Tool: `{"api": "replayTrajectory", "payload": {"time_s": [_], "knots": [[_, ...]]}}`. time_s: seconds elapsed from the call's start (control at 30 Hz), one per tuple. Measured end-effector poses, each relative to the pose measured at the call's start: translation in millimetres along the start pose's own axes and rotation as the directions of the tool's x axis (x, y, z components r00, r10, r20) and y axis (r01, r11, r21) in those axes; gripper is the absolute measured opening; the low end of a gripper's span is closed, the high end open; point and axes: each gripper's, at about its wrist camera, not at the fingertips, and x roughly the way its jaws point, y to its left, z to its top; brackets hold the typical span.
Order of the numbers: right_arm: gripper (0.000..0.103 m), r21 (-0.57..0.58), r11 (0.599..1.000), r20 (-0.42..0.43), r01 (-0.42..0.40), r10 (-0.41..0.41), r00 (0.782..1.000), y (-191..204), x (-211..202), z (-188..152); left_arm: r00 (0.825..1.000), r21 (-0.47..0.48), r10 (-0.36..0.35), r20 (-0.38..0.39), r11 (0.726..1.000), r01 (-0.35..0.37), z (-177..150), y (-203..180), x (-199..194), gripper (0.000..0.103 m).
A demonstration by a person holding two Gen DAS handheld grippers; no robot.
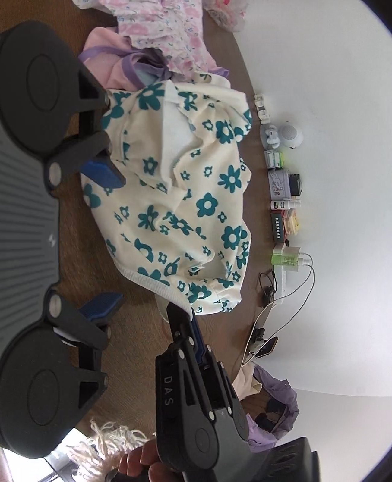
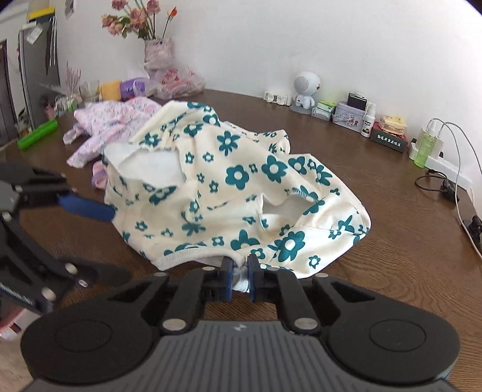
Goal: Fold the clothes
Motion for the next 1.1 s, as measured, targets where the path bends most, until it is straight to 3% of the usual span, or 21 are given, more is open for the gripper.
{"api": "replayTrajectory", "payload": {"time_s": [0.13, 0.27, 0.4, 0.53, 0.83, 0.9, 1.03, 1.1], "knots": [[0.009, 0.054, 0.998, 0.039, -0.038, 0.036, 0.999, -1, -8, 12, 0.993, 0.029, 0.099, 0.06, 0.994, -0.101, 4, -18, 12, 0.075], [0.009, 0.065, 0.996, 0.074, -0.058, 0.053, 0.996, 3, -13, 20, 0.971, 0.017, 0.211, 0.112, 0.977, -0.214, 5, -23, 18, 0.074], [0.009, 0.096, 0.993, 0.096, -0.075, 0.066, 0.993, 2, -14, 23, 0.95, -0.051, 0.296, 0.099, 0.955, -0.293, 5, -10, 22, 0.064], [0.008, 0.111, 0.993, 0.118, -0.031, 0.018, 0.993, -1, -13, 26, 0.942, -0.147, 0.326, 0.077, 0.938, -0.313, 1, 14, 18, 0.062], [0.007, 0.085, 0.991, 0.121, 0.103, -0.113, 0.986, -1, -7, 40, 0.925, -0.227, 0.368, 0.098, 0.913, -0.339, -6, 51, -7, 0.062], [0.007, 0.084, 0.99, 0.114, 0.116, -0.125, 0.985, 0, -4, 40, 0.932, -0.238, 0.347, 0.107, 0.919, -0.315, -6, 57, -11, 0.057], [0.007, 0.081, 0.99, 0.095, 0.119, -0.126, 0.987, 2, 4, 37, 0.956, -0.233, 0.271, 0.111, 0.943, -0.24, -5, 61, -16, 0.013], [0.007, 0.068, 0.99, 0.083, 0.122, -0.128, 0.988, 6, 9, 35, 0.964, -0.22, 0.239, 0.114, 0.953, -0.21, -3, 60, -17, 0.009]]}}
